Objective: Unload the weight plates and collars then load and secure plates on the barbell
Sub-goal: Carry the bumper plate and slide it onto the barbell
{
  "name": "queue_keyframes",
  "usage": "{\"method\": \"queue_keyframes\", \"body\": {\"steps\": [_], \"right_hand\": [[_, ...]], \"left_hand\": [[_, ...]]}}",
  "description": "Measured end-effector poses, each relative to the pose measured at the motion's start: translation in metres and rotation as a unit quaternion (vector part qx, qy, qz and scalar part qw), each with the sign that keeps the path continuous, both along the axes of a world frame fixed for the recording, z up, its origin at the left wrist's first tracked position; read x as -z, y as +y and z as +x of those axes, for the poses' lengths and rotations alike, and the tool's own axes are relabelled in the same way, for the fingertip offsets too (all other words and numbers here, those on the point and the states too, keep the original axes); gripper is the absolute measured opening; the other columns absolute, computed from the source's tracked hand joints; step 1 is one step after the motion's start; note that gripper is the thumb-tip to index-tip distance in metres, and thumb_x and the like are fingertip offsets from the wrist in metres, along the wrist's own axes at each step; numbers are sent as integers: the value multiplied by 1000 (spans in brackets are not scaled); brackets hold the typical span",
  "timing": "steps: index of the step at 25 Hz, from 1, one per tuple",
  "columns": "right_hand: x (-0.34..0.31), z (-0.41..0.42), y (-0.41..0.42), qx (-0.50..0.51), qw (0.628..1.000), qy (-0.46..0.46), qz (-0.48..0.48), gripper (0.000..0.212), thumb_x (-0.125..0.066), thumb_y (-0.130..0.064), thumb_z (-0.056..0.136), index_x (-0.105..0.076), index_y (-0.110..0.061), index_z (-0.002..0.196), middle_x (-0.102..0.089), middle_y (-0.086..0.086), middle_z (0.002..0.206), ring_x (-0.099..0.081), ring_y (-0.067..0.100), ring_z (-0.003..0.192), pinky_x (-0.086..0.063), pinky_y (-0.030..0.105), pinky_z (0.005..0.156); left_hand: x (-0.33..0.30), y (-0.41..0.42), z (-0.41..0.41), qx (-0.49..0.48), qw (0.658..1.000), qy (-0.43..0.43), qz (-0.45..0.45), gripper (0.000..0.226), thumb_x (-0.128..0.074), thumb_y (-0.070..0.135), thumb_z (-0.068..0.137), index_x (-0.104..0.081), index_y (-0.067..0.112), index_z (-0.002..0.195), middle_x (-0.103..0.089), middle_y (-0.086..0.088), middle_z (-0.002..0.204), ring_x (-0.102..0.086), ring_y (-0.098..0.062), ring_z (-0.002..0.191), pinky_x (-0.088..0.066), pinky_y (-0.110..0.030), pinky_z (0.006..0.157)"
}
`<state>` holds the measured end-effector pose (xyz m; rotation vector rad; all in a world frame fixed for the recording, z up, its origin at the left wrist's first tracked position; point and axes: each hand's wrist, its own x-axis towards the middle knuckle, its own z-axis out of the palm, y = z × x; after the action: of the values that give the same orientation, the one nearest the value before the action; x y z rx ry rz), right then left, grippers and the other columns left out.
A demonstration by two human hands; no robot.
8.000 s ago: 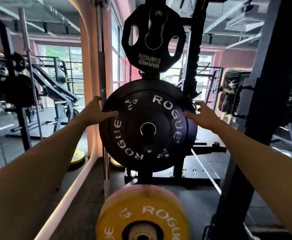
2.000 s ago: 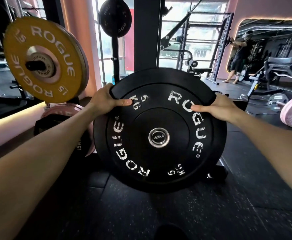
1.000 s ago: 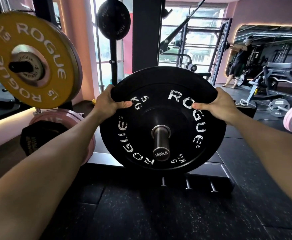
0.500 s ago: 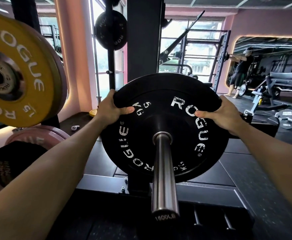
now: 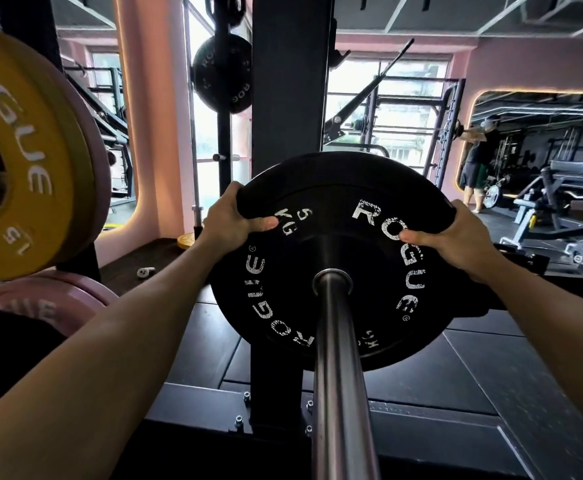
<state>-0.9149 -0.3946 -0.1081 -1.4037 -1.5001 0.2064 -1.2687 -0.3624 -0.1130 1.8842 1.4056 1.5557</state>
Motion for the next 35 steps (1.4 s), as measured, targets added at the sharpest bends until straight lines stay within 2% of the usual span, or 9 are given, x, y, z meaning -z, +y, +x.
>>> {"method": "queue_keyframes", "body": {"steps": [4, 12, 15, 18, 20, 25, 29, 32, 35], "right_hand": [[3, 3, 21, -2, 1000, 10, -2, 63, -90, -40, 60, -52, -22, 107, -60, -8, 97, -56, 14, 94, -38, 22, 71], [2, 5, 38, -11, 1000, -5, -4, 46, -89, -41, 61, -49, -35, 82, -60, -15, 89, -58, 15, 94, -42, 31, 82], [2, 4, 40, -3, 1000, 5, -8, 46, -90, -45, 58, -53, -36, 84, -64, -11, 92, -62, 16, 94, -47, 36, 88], [5, 9, 49, 20, 999, -5, -28, 81, -83, -75, 41, -61, -31, 105, -70, -10, 98, -66, 16, 95, -50, 41, 93], [9, 14, 55, 41, 998, -19, -43, 95, -76, -83, 38, -53, -32, 115, -69, -9, 108, -63, 20, 105, -46, 50, 99], [5, -1, 33, 112, 984, -40, -130, 111, -73, -74, 58, -22, -29, 145, -49, 7, 142, -44, 36, 131, -36, 54, 107], [3, -7, 16, 124, 966, -80, -213, 118, -71, -54, 79, 21, -33, 151, -3, 10, 163, -25, 40, 144, -25, 53, 116], [-4, -9, -4, 72, 966, -105, -225, 114, -72, -39, 85, 20, -28, 152, 6, 8, 163, -17, 33, 148, -20, 43, 118], [-15, -7, -17, 43, 969, -122, -210, 110, -74, -37, 83, 7, -27, 156, -9, 3, 164, -22, 26, 148, -23, 38, 119]], "left_hand": [[-1, 22, 2, -2, 1000, -7, 0, 60, -91, 34, 65, -54, 18, 110, -67, 4, 101, -65, -19, 97, -53, -37, 89], [-4, 44, 4, -1, 1000, 0, -22, 61, -89, 37, 66, -54, 20, 113, -66, 5, 105, -63, -16, 96, -49, -30, 82], [-2, 49, 4, -22, 999, 1, -28, 61, -89, 40, 67, -53, 22, 113, -66, 1, 109, -61, -19, 99, -48, -30, 83], [1, 52, 8, -77, 996, 29, -24, 73, -82, 67, 54, -49, 36, 110, -62, 1, 116, -53, -27, 115, -42, -50, 101], [-1, 50, 12, -116, 991, 61, -34, 80, -79, 69, 57, -46, 35, 122, -59, -2, 123, -47, -32, 124, -33, -60, 107], [-23, 18, 40, -210, 953, 192, -106, 82, -70, 51, 84, -23, 35, 149, -45, -3, 145, -43, -33, 134, -17, -64, 110], [-35, 7, 41, -170, 948, 236, -131, 95, -63, 43, 92, 9, 43, 155, -10, -12, 165, -32, -39, 143, -32, -60, 110], [-44, 3, 30, -103, 953, 251, -138, 103, -68, 41, 89, 11, 41, 155, -1, -14, 165, -20, -39, 148, -33, -53, 114], [-43, -9, 23, -83, 952, 266, -127, 105, -72, 39, 84, 3, 36, 157, -4, -14, 165, -22, -38, 148, -32, -50, 115]]}}
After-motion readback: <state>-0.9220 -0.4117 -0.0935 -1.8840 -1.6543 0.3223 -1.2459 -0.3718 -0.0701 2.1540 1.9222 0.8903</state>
